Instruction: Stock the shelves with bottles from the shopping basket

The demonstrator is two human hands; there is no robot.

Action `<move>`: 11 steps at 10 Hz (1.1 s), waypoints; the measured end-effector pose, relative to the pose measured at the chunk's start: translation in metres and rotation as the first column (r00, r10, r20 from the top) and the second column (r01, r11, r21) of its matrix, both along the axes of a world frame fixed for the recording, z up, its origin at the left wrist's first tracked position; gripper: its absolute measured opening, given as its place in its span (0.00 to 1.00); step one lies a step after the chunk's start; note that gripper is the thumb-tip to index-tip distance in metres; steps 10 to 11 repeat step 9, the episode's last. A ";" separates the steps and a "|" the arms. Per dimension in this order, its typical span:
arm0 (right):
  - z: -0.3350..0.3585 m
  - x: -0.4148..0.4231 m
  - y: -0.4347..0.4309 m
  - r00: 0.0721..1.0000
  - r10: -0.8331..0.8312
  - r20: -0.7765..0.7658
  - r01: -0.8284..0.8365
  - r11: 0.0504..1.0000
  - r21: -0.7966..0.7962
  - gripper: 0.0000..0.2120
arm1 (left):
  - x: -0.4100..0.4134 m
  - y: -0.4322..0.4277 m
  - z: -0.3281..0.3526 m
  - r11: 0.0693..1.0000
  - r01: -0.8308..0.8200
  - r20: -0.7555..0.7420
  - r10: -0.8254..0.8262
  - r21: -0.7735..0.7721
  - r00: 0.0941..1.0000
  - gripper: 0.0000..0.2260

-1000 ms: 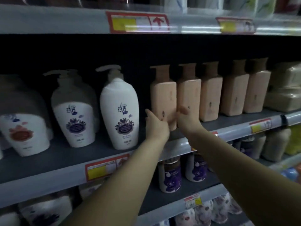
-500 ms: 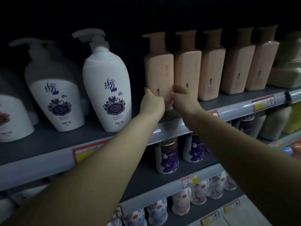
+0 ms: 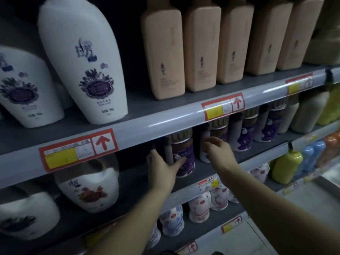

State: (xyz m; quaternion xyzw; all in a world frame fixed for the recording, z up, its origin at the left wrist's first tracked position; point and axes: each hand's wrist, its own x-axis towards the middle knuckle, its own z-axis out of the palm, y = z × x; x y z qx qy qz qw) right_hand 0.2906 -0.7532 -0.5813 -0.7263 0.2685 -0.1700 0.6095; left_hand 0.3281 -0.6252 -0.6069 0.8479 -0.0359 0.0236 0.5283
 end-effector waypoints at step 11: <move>-0.014 -0.003 0.033 0.928 0.351 0.126 -0.368 0.914 0.170 0.31 | 0.032 0.024 -0.017 0.962 0.186 -0.170 -0.220 -0.198 0.961 0.34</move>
